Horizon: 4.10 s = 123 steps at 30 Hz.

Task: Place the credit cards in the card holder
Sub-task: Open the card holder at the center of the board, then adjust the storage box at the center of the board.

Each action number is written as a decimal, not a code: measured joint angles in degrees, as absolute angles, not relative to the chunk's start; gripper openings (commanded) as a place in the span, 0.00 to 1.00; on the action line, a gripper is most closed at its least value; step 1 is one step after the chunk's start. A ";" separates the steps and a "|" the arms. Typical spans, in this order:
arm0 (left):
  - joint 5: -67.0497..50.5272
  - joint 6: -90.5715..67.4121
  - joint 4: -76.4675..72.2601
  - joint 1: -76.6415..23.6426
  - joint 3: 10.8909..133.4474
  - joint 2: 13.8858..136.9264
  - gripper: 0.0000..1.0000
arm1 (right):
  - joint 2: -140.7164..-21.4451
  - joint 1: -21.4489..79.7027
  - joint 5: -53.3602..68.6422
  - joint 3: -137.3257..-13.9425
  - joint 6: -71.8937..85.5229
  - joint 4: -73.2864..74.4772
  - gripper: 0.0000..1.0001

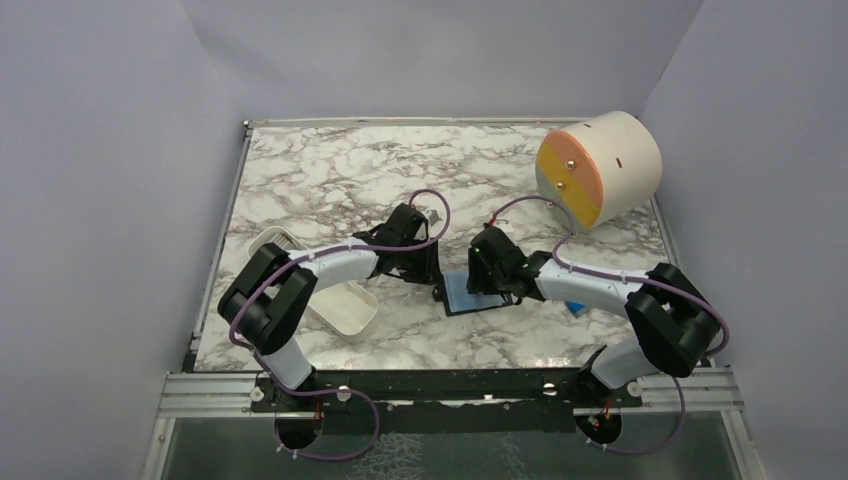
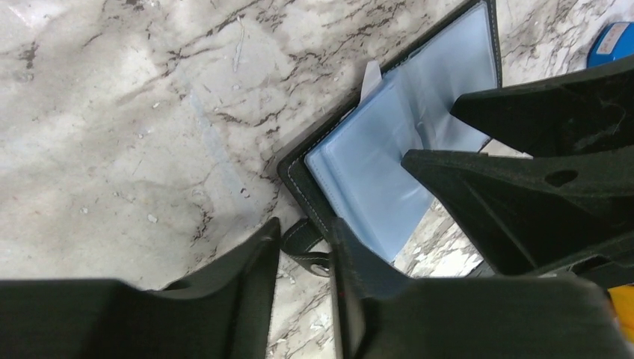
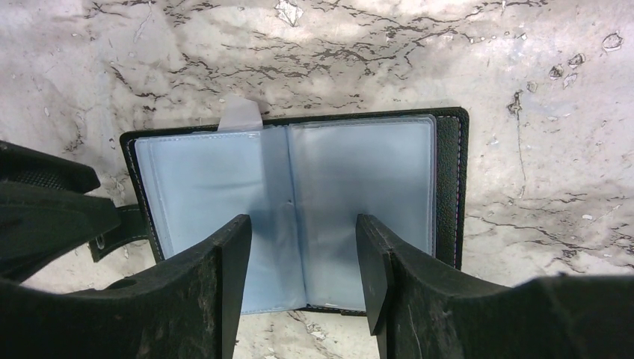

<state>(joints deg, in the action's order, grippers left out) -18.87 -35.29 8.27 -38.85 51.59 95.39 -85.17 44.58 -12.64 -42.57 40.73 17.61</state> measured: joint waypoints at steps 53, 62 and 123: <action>-21.39 -36.47 3.40 -36.42 54.98 101.86 0.00 | -83.33 44.73 -10.79 -44.29 32.84 17.61 0.52; -21.47 -36.99 3.31 -35.24 55.81 101.71 0.49 | -84.27 44.73 -8.47 -44.84 31.55 17.04 0.50; 6.35 21.12 20.21 1.65 48.82 76.53 0.70 | -84.97 44.73 -6.04 -38.72 29.21 7.22 0.48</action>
